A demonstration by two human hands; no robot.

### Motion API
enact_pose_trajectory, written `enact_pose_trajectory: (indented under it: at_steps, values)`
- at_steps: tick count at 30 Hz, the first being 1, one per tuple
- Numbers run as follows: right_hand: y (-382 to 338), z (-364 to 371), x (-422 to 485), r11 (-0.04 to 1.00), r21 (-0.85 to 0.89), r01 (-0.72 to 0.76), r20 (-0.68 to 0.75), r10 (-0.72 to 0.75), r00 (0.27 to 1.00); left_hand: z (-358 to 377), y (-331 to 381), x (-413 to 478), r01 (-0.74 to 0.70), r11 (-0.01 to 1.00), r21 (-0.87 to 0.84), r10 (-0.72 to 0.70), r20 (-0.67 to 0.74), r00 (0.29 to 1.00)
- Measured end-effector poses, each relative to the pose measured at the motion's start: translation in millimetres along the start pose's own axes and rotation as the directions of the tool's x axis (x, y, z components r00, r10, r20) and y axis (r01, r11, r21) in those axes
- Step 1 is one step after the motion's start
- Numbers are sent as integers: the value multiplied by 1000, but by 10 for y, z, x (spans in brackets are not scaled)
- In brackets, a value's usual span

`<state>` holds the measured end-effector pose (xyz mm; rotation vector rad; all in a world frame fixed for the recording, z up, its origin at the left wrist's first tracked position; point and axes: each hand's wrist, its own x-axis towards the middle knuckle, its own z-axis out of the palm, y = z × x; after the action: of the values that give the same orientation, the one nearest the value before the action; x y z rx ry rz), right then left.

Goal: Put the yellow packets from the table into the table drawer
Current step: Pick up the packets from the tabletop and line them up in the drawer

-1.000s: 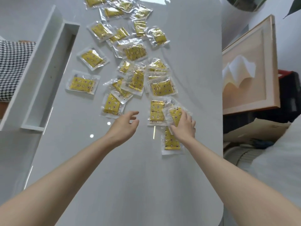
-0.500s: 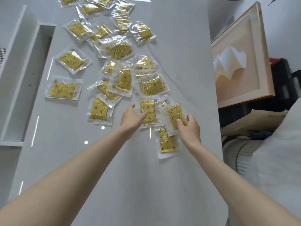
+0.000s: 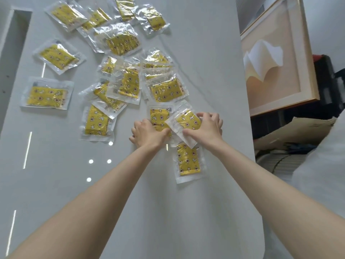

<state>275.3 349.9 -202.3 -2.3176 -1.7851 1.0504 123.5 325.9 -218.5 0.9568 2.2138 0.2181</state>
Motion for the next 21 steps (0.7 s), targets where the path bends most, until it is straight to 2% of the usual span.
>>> enact_pose_trajectory:
  at_steps: [5, 9, 14, 17, 21]
  values:
    - [-119, 81, 2, 986, -169, -2, -32, -4, 999, -117, -204, 9, -28, 988, -149, 35, 43, 998]
    - [-192, 94, -26, 997, -69, -37, -22, 35, 999, -236, -374, 28, -24, 963, -267, 53, 104, 993]
    - [-226, 99, -142, 995, -99, -34, -30, 31, 999, -385, -476, -77, 57, 901, -431, 12, 157, 988]
    - [-254, -4, -274, 999, 13, -35, -32, 36, 999, -533, -459, -216, 58, 868, -493, 21, 152, 988]
    - [-307, -261, -524, 962, 272, 6, -3, -5, 1000, -822, -368, -460, 25, 826, -564, 45, 110, 993]
